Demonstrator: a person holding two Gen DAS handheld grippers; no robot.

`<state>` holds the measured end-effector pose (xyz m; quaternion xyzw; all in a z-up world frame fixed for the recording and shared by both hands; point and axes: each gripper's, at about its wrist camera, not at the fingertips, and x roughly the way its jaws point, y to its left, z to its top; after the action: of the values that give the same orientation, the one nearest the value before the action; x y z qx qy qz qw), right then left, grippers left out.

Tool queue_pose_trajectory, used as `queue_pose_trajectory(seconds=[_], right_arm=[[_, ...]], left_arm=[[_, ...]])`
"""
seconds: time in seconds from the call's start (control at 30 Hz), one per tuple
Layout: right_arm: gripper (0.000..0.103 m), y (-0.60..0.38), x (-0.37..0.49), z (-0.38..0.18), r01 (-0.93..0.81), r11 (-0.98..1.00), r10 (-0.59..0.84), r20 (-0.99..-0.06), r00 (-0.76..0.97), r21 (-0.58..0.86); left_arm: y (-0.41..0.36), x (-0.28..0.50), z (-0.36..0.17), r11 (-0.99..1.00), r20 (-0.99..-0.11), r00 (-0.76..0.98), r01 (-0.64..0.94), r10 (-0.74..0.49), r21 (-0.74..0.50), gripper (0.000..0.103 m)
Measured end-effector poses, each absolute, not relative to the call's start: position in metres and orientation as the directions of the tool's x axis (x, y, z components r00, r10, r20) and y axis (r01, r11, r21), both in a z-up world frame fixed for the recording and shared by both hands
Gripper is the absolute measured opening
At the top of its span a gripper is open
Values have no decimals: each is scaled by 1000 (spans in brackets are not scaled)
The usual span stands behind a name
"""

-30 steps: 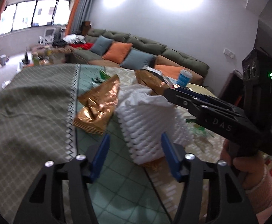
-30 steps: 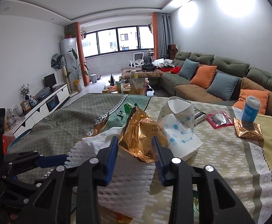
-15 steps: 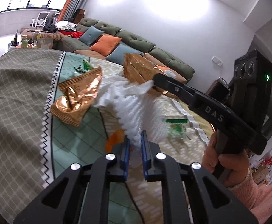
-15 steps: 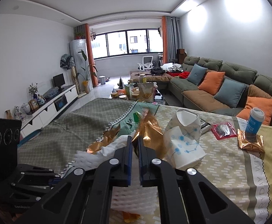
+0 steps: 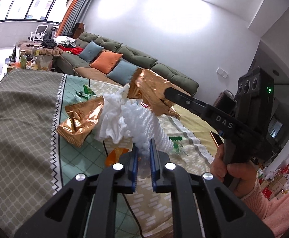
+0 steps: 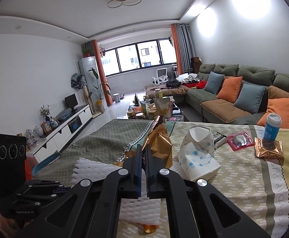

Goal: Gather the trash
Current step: 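Grasp the white foam mesh with the left tool while the right grasps a gold wrapper, then carry both items to the teal bin and open both tools to drop them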

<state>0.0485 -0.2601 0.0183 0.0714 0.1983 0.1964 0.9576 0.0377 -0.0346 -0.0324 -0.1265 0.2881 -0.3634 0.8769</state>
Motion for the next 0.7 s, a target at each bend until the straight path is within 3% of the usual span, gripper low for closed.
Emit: queue_pose_trajectory(seconds=[0.4,0.7], right_arm=[[3,-235,47,34,-467,842,535,-295,792,270],[3,-147,60,31,-651,708,705,-326,630,273]], left_arm=[[38,14,-17,779,-369,691,492,-621,-389,11],[131,-15,-13,898,-374,838,270,-397,-348,12]])
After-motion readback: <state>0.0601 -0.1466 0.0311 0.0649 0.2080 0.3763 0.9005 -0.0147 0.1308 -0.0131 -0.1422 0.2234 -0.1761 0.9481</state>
